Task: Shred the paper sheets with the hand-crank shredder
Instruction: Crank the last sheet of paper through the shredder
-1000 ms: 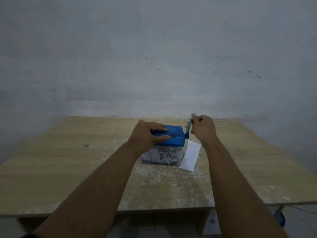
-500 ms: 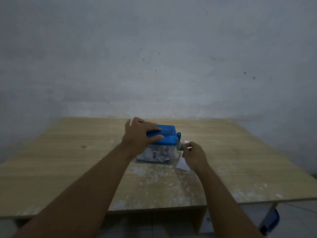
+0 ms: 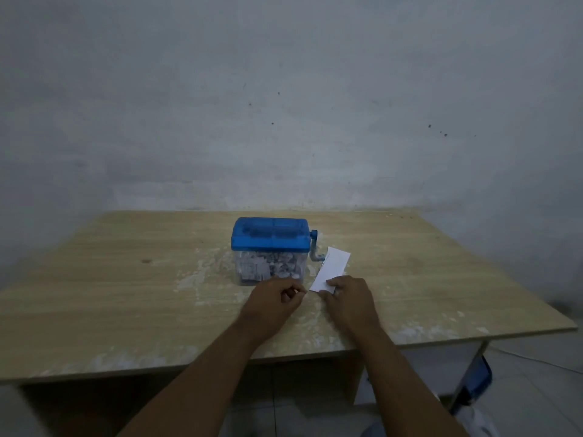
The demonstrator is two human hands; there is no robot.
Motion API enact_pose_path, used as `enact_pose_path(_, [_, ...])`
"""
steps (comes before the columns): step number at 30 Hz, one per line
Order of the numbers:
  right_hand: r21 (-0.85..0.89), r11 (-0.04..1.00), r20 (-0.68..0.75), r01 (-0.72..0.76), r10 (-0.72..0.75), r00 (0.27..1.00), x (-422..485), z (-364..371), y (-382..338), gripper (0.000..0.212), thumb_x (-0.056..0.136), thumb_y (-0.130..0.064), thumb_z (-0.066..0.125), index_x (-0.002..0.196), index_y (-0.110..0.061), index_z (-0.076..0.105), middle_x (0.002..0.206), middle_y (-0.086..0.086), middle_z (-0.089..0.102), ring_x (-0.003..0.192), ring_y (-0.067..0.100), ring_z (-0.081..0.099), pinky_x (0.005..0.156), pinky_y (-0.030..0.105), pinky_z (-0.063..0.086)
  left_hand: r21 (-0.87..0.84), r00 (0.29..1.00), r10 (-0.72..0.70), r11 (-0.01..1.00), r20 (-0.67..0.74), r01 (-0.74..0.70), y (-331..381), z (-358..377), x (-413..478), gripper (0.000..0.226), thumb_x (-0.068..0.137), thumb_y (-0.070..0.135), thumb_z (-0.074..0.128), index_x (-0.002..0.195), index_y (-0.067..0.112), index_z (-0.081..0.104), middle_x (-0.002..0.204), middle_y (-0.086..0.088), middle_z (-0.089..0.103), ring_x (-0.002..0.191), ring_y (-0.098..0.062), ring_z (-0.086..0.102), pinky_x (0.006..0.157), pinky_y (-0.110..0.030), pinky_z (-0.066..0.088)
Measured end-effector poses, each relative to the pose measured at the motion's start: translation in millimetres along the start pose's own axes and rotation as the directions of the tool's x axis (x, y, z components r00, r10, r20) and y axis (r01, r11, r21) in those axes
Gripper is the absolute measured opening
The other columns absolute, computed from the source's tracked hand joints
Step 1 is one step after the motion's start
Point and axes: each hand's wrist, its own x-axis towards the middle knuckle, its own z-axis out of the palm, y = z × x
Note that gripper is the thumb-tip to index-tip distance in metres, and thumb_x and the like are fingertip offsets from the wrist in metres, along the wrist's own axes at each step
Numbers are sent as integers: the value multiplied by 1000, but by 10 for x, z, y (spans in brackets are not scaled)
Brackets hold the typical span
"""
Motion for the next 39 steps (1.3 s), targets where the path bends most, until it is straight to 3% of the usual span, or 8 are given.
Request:
enact_pose_path(12, [-65, 996, -150, 55, -64, 987, -63, -38, -95, 31, 110, -40, 41, 104, -23, 67, 92, 4, 62, 82, 23, 57, 72, 42, 50, -92, 997, -78, 993, -6, 77, -41, 0, -36, 8, 98, 35, 72, 98, 42, 76, 88, 18, 71, 87, 5, 63, 77, -18, 53])
enact_pose_path(17, [-45, 978, -235, 205, -210, 949, -135, -92, -136, 15, 105, -36, 58, 100, -28, 69, 85, -6, 67, 74, 13, 59, 66, 34, 50, -254, 996, -94, 963, -9, 88, -56, 1, -2, 14, 105, 29, 65, 105, 35, 77, 81, 12, 74, 80, -1, 69, 77, -20, 56])
enact_pose_path(21, [40, 931, -217, 363, -346, 913, -189, -94, -148, 11, 93, -21, 73, 97, -31, 75, 87, -16, 67, 76, 2, 54, 68, 16, 42, -332, 997, -62, 940, 53, 76, -46, -33, 0, 28, 108, 18, 59, 127, 35, 69, 96, 13, 78, 91, 1, 73, 79, -9, 52])
enact_pose_path(27, [121, 837, -277, 533, -488, 828, -192, -111, -128, 23, 93, -12, 68, 104, -27, 81, 101, -14, 77, 95, 7, 66, 87, 24, 53, -253, 999, -29, 967, 30, 36, -67, -39, -9, 29, 98, 28, 75, 118, 49, 75, 100, 27, 71, 91, 1, 65, 78, -11, 53])
enact_pose_path(31, [186, 844, -281, 504, -446, 850, -200, -123, -144, 19, 86, -12, 81, 97, -28, 81, 95, -17, 74, 91, 1, 63, 81, 28, 54, -260, 999, -49, 964, 21, 53, -63, -48, -11, 21, 97, 25, 76, 107, 44, 81, 100, 25, 76, 94, -3, 70, 85, -26, 58])
enact_pose_path(34, [204, 863, -183, 463, -431, 884, -224, -186, -222, 12, 89, -39, 81, 98, -34, 78, 88, -20, 66, 87, 3, 60, 79, 24, 50, -301, 998, -42, 952, 45, 54, -11, -86, -30, 20, 100, 23, 72, 106, 39, 82, 103, 24, 78, 99, 3, 71, 90, -20, 58])
enact_pose_path(36, [305, 896, -96, 322, -307, 947, -267, -244, -269, 24, 95, -55, 66, 109, -39, 77, 83, -16, 69, 82, 5, 65, 78, 23, 54, -339, 997, -77, 937, 29, 82, 28, -112, -55, 27, 102, 14, 67, 107, 36, 83, 104, 21, 78, 100, 2, 71, 89, -18, 58])
enact_pose_path(39, [520, 846, -103, 116, -72, 992, -339, -333, -348, 26, 105, -44, 57, 111, -33, 80, 72, -9, 74, 65, 7, 69, 63, 26, 56, -495, 987, -161, 858, -4, 138, 46, -144, -117, 38, 106, 5, 54, 109, 28, 84, 99, 5, 80, 94, -15, 73, 85, -27, 62])
